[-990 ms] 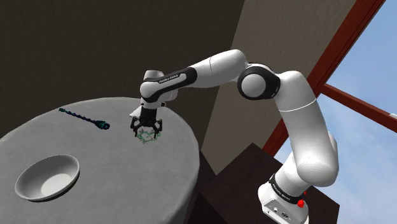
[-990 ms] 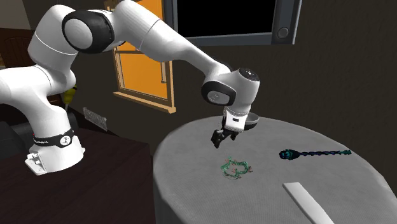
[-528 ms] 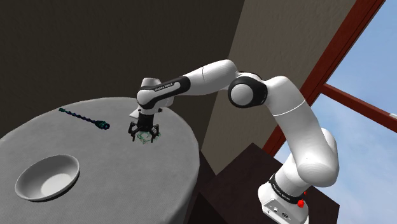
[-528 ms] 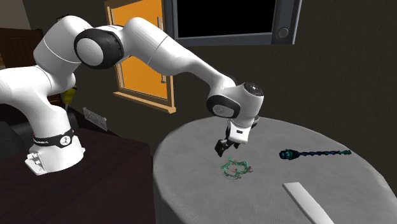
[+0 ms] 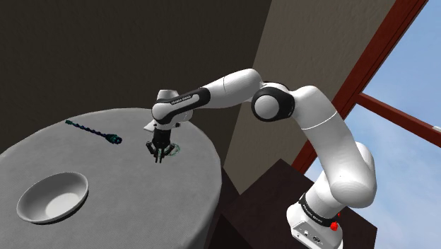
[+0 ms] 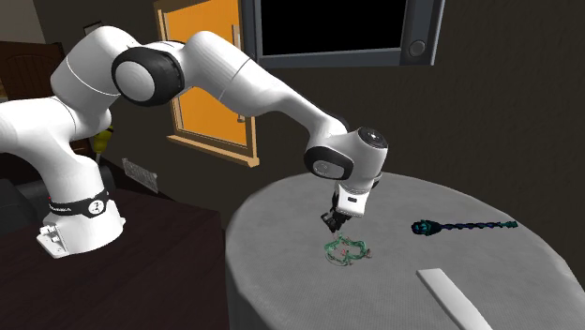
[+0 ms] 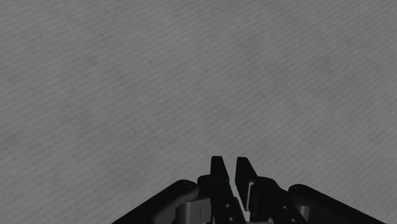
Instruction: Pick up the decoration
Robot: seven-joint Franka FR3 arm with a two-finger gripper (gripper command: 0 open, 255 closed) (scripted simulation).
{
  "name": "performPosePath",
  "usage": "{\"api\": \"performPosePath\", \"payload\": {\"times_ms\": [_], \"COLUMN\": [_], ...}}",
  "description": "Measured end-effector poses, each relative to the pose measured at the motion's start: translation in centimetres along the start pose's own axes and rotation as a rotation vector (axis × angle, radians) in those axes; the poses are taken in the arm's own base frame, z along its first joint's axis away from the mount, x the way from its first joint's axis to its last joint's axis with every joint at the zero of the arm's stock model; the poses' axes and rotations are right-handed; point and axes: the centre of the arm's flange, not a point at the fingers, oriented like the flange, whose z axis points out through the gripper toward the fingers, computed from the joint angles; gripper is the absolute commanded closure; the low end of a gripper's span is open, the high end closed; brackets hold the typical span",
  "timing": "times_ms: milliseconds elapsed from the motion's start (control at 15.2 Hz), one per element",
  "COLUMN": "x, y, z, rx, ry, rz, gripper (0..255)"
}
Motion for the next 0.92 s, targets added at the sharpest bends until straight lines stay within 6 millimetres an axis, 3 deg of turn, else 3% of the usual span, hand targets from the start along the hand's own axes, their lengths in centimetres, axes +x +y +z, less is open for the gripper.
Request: {"api": "performPosePath", "payload": {"times_ms": [396,924], "x": [-0.1,-1.6], "y": [0.0,-0.4], "z": [-0.3,-3.8], "rx": [0.0,0.0], "ry": [0.0,0.0], "rz": [0.0,0.0], "gripper": [255,255]}}
